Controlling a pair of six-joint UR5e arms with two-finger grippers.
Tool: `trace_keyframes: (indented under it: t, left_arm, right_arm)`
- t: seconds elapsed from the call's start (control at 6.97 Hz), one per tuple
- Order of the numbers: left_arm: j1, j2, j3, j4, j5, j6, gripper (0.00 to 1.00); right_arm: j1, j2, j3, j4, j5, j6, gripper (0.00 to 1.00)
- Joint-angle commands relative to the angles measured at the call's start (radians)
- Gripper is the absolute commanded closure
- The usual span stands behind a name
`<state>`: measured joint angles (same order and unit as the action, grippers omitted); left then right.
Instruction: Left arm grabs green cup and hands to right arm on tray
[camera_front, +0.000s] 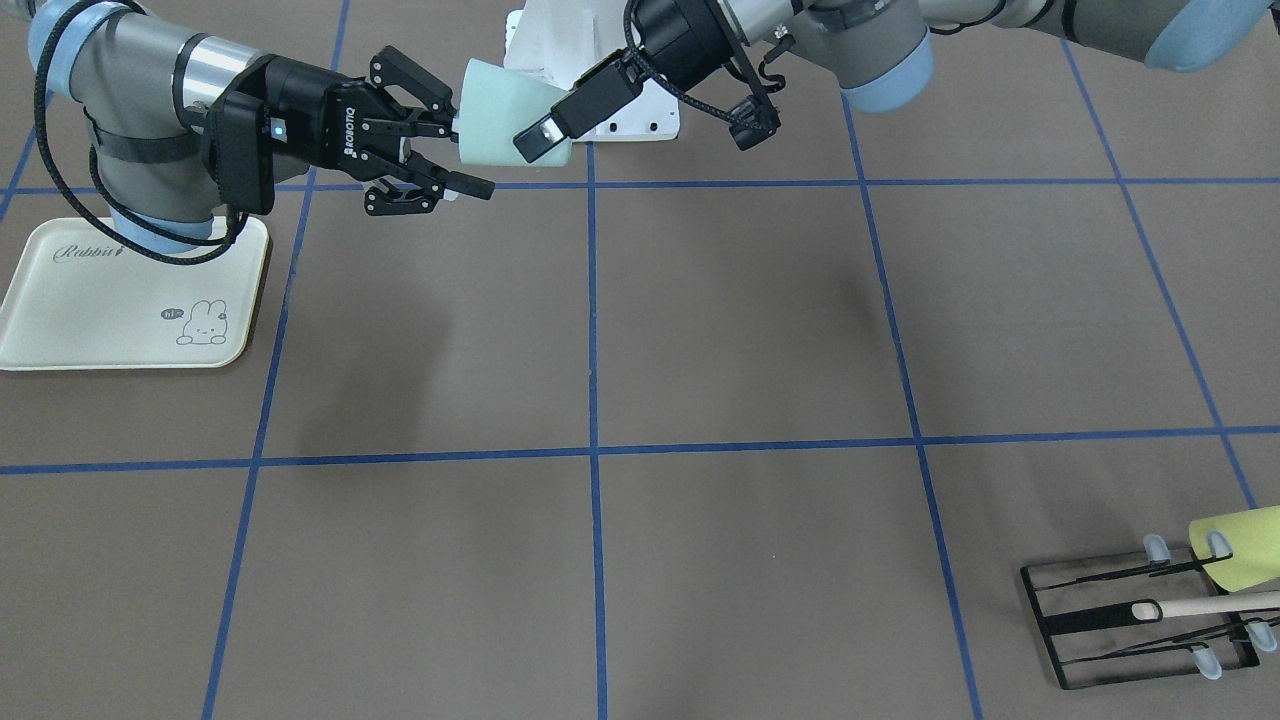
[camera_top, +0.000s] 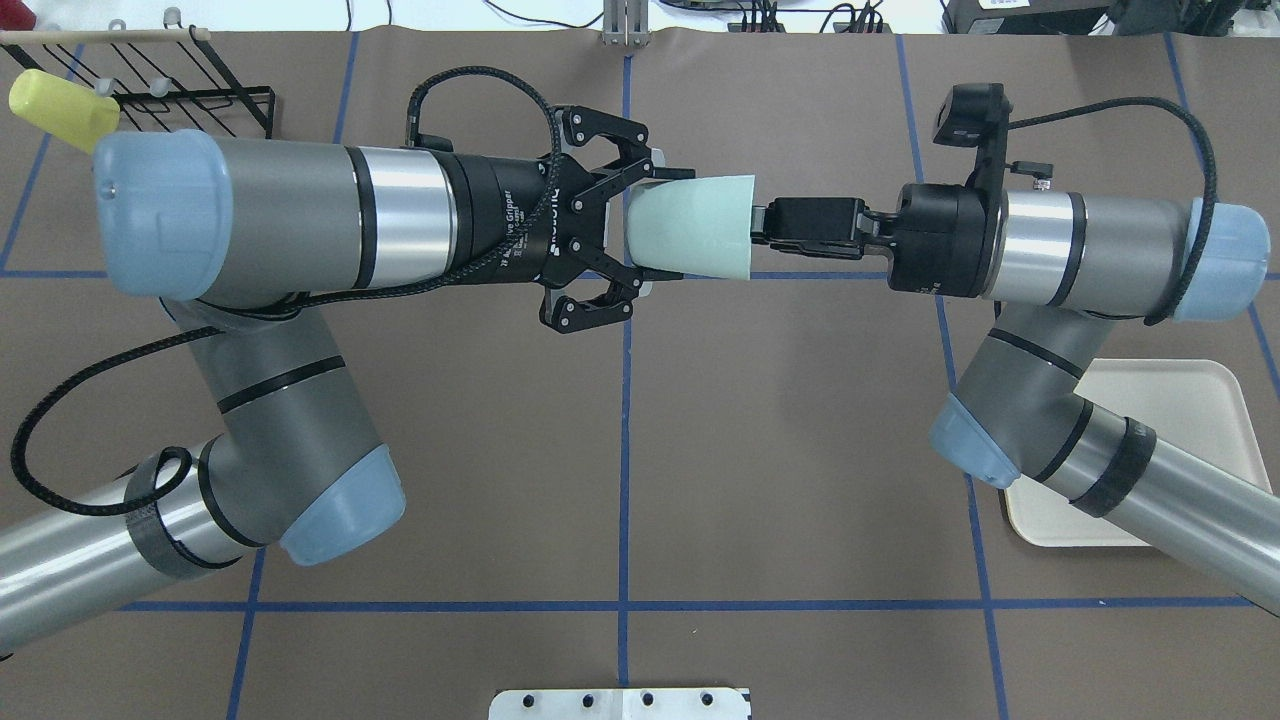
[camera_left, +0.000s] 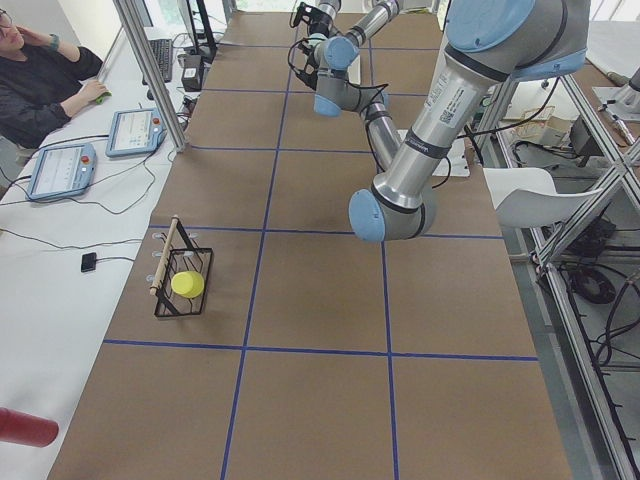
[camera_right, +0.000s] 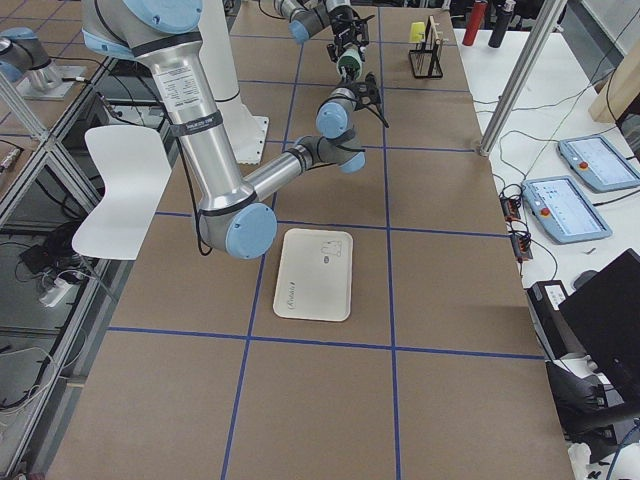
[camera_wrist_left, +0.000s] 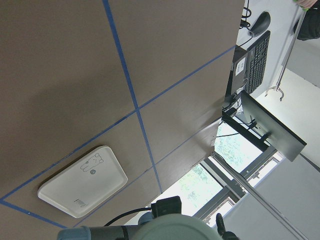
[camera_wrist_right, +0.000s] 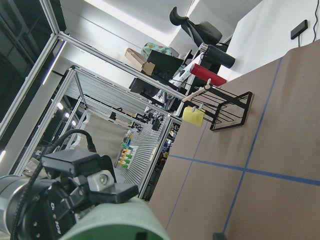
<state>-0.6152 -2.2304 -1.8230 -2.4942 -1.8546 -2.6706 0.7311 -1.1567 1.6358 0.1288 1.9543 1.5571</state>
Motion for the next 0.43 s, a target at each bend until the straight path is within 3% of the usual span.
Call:
trace_keyframes:
  t: [0.0, 0.29]
  left_arm:
    - [0.000, 0.000, 0.005, 0.000, 0.000, 0.000, 0.63]
    - [0.000, 0.000, 0.005, 0.000, 0.000, 0.000, 0.63]
  right_arm:
    - [-0.001, 0.000, 0.001, 0.000, 0.000, 0.000, 0.57]
    - [0.001, 0.000, 0.001, 0.000, 0.000, 0.001, 0.62]
